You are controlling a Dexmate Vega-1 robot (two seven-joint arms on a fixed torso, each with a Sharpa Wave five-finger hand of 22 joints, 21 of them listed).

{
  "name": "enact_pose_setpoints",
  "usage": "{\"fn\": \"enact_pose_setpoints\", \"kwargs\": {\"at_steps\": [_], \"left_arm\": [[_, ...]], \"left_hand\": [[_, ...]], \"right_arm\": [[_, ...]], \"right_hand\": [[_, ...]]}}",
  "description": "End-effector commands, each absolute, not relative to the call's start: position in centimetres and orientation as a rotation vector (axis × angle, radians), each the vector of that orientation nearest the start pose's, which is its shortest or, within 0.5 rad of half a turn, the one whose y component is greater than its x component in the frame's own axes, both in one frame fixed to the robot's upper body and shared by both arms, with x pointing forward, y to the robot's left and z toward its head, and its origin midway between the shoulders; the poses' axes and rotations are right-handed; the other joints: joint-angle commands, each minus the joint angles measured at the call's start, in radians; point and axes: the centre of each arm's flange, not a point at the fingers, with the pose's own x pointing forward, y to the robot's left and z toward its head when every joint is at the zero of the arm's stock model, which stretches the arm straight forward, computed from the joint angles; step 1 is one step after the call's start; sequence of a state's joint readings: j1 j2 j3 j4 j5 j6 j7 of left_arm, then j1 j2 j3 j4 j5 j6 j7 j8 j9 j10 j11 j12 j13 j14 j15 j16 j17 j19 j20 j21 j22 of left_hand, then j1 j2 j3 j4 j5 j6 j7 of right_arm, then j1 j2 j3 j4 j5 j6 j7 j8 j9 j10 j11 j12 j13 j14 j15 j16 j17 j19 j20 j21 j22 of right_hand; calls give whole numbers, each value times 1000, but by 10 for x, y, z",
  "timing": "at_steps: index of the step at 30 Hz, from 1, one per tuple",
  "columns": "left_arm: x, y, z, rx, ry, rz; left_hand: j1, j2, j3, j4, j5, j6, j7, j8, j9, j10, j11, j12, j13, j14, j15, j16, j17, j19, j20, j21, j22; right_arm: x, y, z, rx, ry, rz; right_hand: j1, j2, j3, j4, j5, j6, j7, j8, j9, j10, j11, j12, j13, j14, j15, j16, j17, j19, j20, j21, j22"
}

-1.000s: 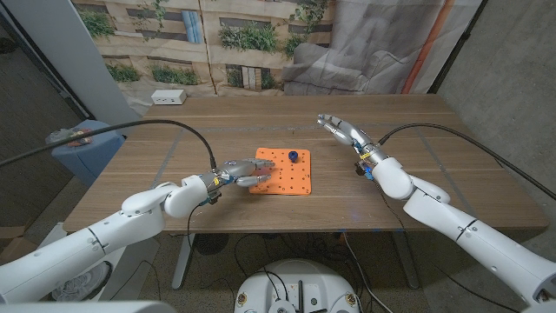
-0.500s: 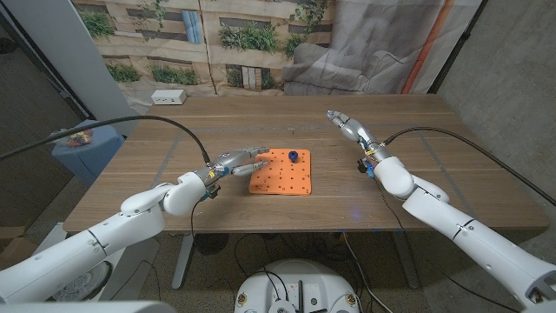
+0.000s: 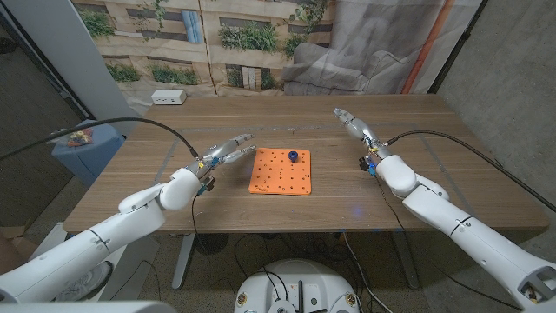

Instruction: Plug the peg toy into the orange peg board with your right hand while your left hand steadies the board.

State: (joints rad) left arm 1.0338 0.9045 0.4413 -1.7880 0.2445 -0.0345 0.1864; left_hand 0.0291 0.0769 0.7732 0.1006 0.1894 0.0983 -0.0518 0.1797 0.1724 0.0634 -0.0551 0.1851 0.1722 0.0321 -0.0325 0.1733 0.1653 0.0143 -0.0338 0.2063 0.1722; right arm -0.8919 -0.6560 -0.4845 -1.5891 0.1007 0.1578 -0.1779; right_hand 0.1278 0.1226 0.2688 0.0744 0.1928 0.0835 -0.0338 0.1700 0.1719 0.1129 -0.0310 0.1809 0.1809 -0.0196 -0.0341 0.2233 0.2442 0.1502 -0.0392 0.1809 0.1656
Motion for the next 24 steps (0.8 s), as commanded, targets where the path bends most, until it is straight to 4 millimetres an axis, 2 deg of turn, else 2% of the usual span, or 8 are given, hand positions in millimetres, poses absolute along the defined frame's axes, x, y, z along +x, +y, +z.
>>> {"fn": "enact_pose_setpoints", "kwargs": {"at_steps": [1, 8, 10, 15, 19, 24], "left_arm": [[573, 300, -37, 928, -643, -1], [576, 308, -41, 816, -627, 33], [579, 311, -43, 751, -615, 42], [587, 314, -49, 641, -584, 35], [596, 316, -59, 466, -569, 31], [604, 317, -65, 340, -574, 67]], "left_hand": [[8, 91, 1, -6, -4, 6, 6, 7, 3, 3, 9, -3, 1, -10, -54, 0, 1, 1, -122, -1, 0], [9, 91, 0, -8, -4, 2, 10, 5, 3, -2, 9, -4, 1, -12, -51, 0, 1, 2, -121, -2, 0], [9, 90, -1, -10, -4, 1, 10, 4, 3, -2, 10, -4, 1, -13, -50, -1, 1, 2, -121, -3, 0], [12, 92, -2, -14, -5, -8, 15, 1, 3, -7, 14, -4, 0, -16, -45, -1, 1, 5, -115, -3, 0], [16, 97, -1, -19, -5, -8, 19, 1, 2, -9, 17, -4, 0, -17, -41, -1, 0, 7, -109, -3, 0], [20, 100, 0, -25, -6, -1, 27, 3, 2, -11, 20, -4, 0, -18, -36, 0, 0, 10, -107, -3, 0]], "right_arm": [[619, -239, -20, -465, -666, 180], [624, -241, -22, -394, -648, 203], [628, -245, -23, -352, -643, 207], [635, -250, -27, -286, -645, 210], [642, -255, -32, -210, -644, 222], [644, -255, -33, -179, -636, 224]], "right_hand": [[-10, -3, -4, 1, -1, -9, 5, 1, 3, 14, 15, 6, 3, -8, -23, -5, 3, -2, -28, -1, 1], [-13, -3, -4, 0, 0, -15, 9, 2, 3, 7, 17, 4, 3, -12, -21, -5, 3, -6, -29, 0, 1], [-20, -3, -6, 2, 1, -17, 11, 4, 3, 18, 32, 10, 3, -12, -21, -5, 4, -7, -28, 0, 1], [-25, -3, -6, 4, 1, -15, 14, 7, 3, 20, 37, 11, 3, -12, -19, -5, 4, -8, -28, 1, 1], [-28, -3, -6, 4, 2, -12, 17, 9, 3, 17, 38, 10, 3, -7, -17, -3, 4, -5, -26, 3, 1], [-30, -3, -6, 3, 3, -8, 21, 12, 3, 14, 38, 9, 4, 1, -13, 0, 4, 1, -26, 6, 1]]}}
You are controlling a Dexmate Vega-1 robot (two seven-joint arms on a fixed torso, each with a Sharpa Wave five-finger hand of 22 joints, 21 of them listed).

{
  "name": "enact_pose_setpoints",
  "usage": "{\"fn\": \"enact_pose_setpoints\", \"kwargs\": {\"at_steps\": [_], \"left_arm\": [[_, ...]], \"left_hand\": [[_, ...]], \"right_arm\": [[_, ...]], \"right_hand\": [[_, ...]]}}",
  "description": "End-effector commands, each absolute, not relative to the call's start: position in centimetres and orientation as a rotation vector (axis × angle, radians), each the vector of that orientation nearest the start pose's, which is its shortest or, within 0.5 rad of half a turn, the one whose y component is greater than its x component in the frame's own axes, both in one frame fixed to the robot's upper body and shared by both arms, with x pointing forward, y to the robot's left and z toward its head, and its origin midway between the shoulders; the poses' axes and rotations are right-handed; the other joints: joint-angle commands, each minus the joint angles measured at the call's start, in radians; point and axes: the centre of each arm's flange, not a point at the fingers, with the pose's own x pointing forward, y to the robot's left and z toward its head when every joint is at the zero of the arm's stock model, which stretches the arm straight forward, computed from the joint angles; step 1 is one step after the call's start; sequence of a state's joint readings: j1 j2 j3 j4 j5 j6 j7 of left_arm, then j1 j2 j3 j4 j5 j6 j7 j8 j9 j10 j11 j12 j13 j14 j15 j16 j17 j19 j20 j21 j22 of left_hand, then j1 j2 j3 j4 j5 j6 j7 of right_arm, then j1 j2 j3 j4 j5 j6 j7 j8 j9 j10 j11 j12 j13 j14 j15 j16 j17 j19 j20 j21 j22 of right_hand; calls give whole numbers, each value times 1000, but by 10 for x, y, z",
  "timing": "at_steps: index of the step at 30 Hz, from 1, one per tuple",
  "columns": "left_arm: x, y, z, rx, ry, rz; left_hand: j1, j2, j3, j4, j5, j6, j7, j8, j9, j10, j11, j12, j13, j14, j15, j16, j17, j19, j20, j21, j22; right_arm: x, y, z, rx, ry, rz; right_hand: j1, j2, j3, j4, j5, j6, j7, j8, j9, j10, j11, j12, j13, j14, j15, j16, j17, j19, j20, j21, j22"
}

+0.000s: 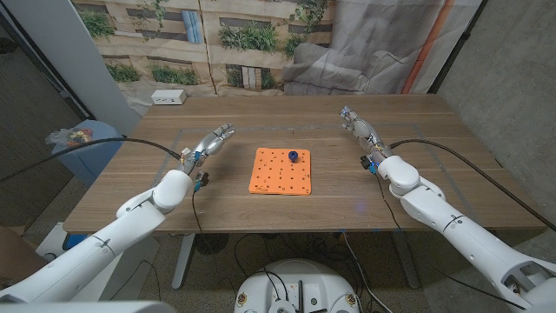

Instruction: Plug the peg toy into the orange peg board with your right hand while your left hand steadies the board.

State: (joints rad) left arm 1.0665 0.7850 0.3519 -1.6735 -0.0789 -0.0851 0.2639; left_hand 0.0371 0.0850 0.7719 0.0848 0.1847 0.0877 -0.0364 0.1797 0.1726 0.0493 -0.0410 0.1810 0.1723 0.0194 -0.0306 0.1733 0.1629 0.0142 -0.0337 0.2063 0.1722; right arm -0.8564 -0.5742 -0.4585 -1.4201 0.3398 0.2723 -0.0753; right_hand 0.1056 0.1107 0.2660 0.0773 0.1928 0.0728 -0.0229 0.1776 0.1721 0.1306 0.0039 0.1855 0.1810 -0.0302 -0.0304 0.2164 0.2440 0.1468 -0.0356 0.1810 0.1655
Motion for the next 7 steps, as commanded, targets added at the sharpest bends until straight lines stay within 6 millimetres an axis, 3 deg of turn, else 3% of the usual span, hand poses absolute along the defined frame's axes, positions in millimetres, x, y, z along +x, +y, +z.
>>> {"fn": "enact_pose_setpoints", "kwargs": {"at_steps": [1, 7], "left_arm": [[604, 317, -65, 339, -574, 67], [614, 316, -67, 270, -591, 92]], "left_hand": [[13, 93, 1, -10, -1, 11, 11, 4, 2, 3, 6, 1, 0, -5, -36, 0, 2, 12, -106, -3, 0], [17, 93, 0, -16, -2, 17, 13, 5, 2, 8, 8, 4, 0, -1, -32, 2, 2, 18, -103, -2, -1]], "right_arm": [[645, -255, -33, -179, -637, 225], [645, -253, -39, -158, -615, 199]], "right_hand": [[-8, 9, -3, 0, 3, 3, 10, 5, 3, -4, 3, 4, 4, 13, -16, 7, 4, 5, -30, 6, 1], [-9, 11, 0, -1, 5, 1, 8, 5, 3, -9, 0, 3, 4, 23, -11, 10, 2, 10, -29, 7, 1]]}}
